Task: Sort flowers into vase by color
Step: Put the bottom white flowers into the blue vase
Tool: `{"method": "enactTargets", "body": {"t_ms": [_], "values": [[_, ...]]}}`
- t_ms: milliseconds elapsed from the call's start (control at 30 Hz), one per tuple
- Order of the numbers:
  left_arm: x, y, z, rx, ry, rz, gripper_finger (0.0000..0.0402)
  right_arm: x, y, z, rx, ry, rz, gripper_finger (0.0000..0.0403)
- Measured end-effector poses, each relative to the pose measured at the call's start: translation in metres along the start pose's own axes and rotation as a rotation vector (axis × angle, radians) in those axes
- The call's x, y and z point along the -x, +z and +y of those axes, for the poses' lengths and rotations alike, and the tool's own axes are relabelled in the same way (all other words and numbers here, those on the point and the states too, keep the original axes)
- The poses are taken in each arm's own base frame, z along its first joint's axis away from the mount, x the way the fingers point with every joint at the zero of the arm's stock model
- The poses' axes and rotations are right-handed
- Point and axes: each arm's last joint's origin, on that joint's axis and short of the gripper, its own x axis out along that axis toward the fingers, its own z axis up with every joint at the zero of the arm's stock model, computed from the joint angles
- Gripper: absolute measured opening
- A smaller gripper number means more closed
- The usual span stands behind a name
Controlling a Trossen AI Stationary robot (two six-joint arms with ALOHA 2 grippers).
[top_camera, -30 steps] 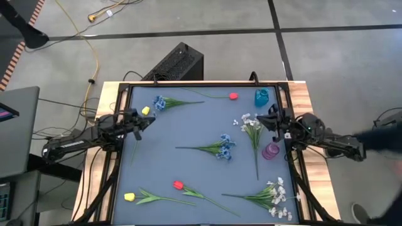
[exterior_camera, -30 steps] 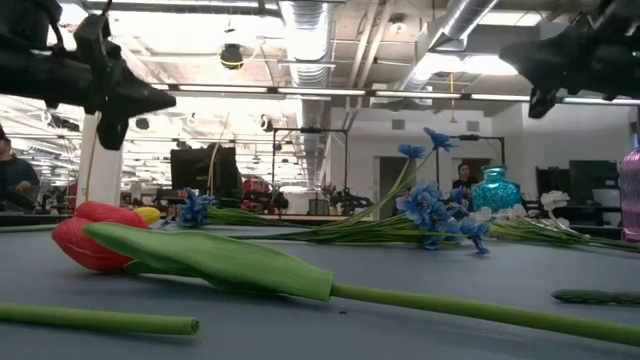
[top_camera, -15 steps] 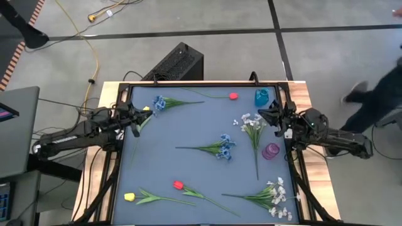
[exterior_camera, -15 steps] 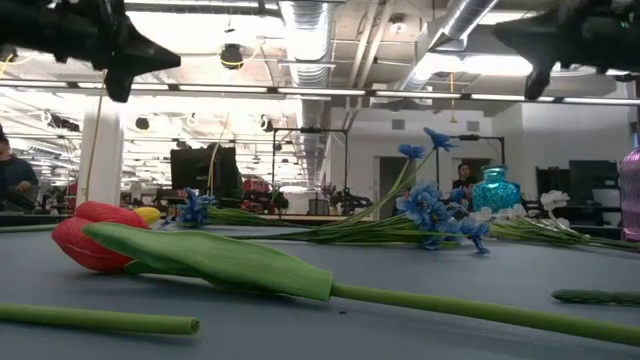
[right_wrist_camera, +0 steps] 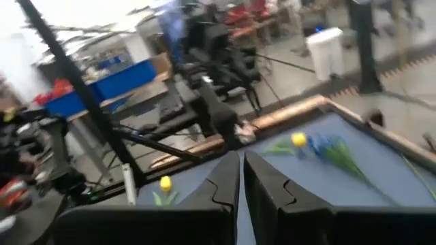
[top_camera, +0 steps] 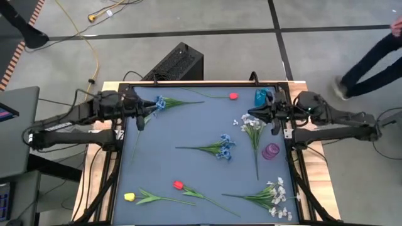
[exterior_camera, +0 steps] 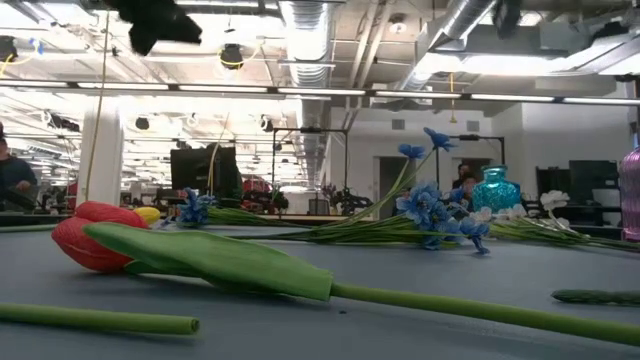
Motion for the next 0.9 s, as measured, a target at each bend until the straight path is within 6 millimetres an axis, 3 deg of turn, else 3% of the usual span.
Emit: {"method": "enactTargets", "body": {"t_ms": [67,167,333,567,700,900], "values": [[0.001,0.009,-0.002,-0.025,-0.010,-0.017,0.0095,-0.006,0.015,0.012,0.048,0.048,-0.013,0.0051],[0.002,0.019,-0.003,-0.052,-0.024,-0.038,0.0092,-0.021,0.031,0.021,-0.068,0.050,0.017,0.0049],[0.002,0.020,-0.003,-0.067,-0.002,-0.039,0.0089,-0.051,0.030,0.033,-0.267,0.062,0.260,0.0041],[-0.004,0.019,-0.004,-0.104,-0.015,-0.011,0.0089,-0.086,-0.017,0.057,-0.611,-0.028,0.723,0.0028],[-0.012,0.017,-0.005,-0.137,-0.038,0.026,0.0089,-0.094,-0.041,0.077,-0.803,-0.126,0.854,0.0030],[-0.029,0.011,-0.008,-0.177,-0.092,0.111,0.0089,-0.097,-0.084,0.097,-0.966,-0.471,0.959,0.0039]]}}
